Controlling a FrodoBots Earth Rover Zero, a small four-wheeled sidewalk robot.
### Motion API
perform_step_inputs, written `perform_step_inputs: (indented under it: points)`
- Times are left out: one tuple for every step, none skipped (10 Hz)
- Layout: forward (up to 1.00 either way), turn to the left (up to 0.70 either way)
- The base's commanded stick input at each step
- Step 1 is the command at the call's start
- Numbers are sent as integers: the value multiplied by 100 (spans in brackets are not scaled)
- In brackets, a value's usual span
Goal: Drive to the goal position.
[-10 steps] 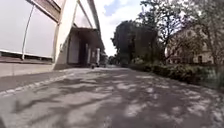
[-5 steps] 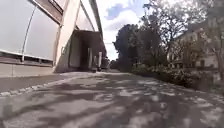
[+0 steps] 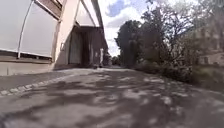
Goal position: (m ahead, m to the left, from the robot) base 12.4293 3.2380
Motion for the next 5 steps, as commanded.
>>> perform_step_inputs:
  points:
    - [85, 1]
    - [85, 1]
    - [85, 1]
    - [85, 1]
    - [85, 1]
